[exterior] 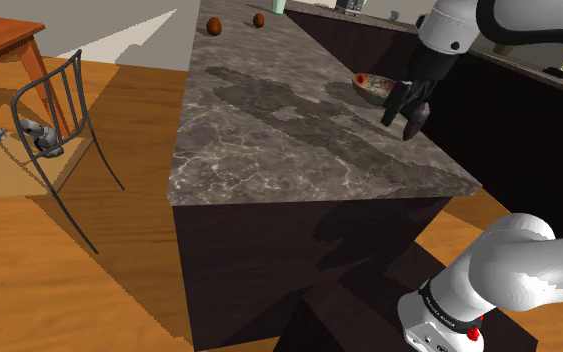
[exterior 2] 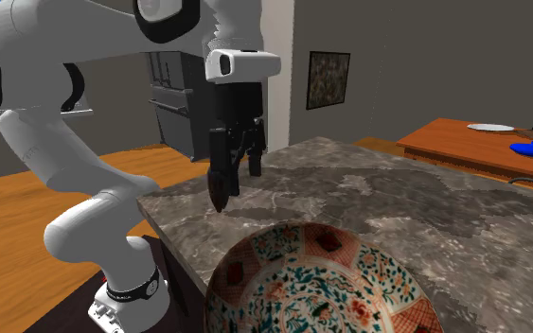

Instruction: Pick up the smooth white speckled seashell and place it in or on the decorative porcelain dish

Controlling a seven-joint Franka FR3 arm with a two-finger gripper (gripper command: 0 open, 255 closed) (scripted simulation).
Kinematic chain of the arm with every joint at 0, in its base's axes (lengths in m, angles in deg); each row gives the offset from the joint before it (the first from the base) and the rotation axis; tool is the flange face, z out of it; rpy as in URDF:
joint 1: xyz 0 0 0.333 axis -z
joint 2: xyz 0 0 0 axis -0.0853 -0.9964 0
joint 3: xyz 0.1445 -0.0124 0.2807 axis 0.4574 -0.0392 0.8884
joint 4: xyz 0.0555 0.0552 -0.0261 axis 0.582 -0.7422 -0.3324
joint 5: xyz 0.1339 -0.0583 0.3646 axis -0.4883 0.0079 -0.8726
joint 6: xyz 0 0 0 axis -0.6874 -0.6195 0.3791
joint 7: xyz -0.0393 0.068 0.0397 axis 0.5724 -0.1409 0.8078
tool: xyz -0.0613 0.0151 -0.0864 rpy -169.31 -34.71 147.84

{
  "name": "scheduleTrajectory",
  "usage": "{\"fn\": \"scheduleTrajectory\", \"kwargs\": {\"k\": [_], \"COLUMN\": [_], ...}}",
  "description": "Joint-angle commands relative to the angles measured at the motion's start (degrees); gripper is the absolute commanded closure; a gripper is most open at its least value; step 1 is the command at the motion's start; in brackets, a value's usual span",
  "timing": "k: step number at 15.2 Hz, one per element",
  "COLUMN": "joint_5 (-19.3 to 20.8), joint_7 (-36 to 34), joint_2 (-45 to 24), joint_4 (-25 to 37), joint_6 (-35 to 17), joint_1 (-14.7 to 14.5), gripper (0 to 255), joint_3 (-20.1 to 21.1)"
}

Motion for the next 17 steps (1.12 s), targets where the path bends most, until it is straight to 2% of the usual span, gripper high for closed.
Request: {"fn": "scheduleTrajectory", "kwargs": {"k": [1,6,7,14,17], "joint_5": [0.0,0.8,1.0,1.3,1.4], "joint_7": [0.0,25.5,28.2,28.0,28.0], "joint_2": [0.0,7.9,8.5,10.1,10.2], "joint_4": [0.0,1.8,2.4,-4.1,-4.6], "joint_6": [0.0,5.8,6.6,1.7,1.3], "joint_1": [0.0,-7.9,-8.9,-8.8,-8.8], "gripper": [0,0,0,0,0], "joint_3": [0.0,-10.9,-12.3,-12.6,-12.6]}}
